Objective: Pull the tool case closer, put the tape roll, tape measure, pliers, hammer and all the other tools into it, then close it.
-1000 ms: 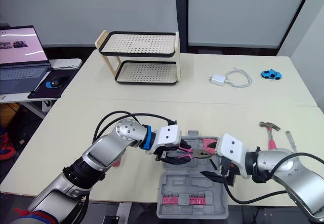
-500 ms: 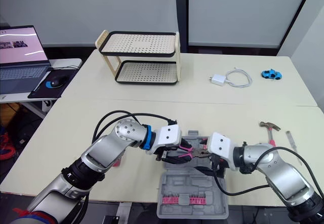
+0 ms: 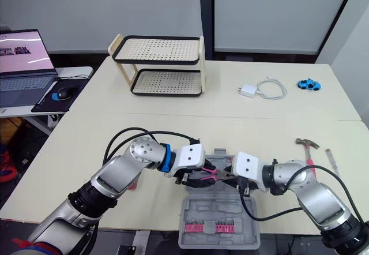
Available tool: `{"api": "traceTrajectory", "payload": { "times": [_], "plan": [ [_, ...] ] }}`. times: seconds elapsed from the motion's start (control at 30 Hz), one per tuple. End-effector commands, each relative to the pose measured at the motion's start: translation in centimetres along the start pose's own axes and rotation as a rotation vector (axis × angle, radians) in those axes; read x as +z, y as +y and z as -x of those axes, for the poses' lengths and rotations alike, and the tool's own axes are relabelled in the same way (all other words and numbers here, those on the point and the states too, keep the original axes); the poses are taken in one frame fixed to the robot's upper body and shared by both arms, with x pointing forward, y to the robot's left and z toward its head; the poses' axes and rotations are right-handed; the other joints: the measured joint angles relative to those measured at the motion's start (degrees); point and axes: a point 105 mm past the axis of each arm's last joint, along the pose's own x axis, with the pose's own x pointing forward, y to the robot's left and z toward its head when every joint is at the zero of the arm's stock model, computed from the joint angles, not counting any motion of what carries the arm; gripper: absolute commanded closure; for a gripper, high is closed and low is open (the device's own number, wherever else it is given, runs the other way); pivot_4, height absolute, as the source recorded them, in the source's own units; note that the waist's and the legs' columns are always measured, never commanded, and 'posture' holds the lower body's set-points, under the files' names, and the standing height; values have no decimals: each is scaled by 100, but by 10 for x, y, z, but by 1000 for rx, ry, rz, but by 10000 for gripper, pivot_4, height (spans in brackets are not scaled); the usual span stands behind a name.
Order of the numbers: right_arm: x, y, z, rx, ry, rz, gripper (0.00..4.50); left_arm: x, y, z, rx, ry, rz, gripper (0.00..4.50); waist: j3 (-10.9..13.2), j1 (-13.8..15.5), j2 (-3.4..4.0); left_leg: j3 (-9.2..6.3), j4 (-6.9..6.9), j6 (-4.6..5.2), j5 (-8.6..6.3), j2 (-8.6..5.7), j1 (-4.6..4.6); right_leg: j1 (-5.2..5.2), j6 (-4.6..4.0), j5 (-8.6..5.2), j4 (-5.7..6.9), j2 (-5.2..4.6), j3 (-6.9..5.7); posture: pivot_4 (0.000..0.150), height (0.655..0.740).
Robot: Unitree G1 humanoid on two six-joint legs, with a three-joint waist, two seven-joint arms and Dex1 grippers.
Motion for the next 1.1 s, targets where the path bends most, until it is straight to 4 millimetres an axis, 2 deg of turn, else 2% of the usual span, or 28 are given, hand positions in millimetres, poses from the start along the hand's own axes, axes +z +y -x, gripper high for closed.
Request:
{"api": "traceTrajectory", "payload": {
  "times": [0.03, 0.47, 0.5, 0.67, 0.7, 1.1],
  "plan": [
    [15, -3, 1, -6, -42, 53, 33364, 9, -2, 1, -3, -25, -36, 19228, 0, 0, 0, 0, 0, 0, 0, 0, 0, 0, 0, 0, 0, 0, 0, 1500, 7400],
    [14, -2, 3, -11, -41, 42, 33364, 7, -5, 2, -20, -19, -33, 19229, 0, -29, 0, 0, 0, 0, 0, 0, 0, -1, 0, 0, 1, 0, 0, 1500, 7400],
    [14, -3, 3, -11, -37, 38, 26007, 6, -5, 2, -20, -18, -33, 19229, 0, -31, 0, 0, 0, 0, 0, 0, 0, -1, 0, 0, 1, 0, 0, 1500, 7400],
    [13, -2, 1, -9, 2, 74, 8907, 5, -5, 3, -21, -12, -34, 19229, 0, -34, 0, 0, 0, 0, 0, 0, 0, -1, 0, 0, 1, 0, 0, 1500, 7400],
    [14, -2, 0, -6, 5, 75, 6603, 5, -5, 3, -21, -11, -34, 19229, 0, -35, 0, 0, 0, 0, 0, 0, 0, -1, 0, 0, 1, 0, 0, 1500, 7400],
    [12, 2, -8, 13, 41, 77, 6543, 5, -5, 2, -23, -6, -32, 19229, 0, -73, 0, -1, 0, 0, 0, 0, 0, -2, 0, 0, 4, 0, -1, 1500, 7400]
  ]
}}
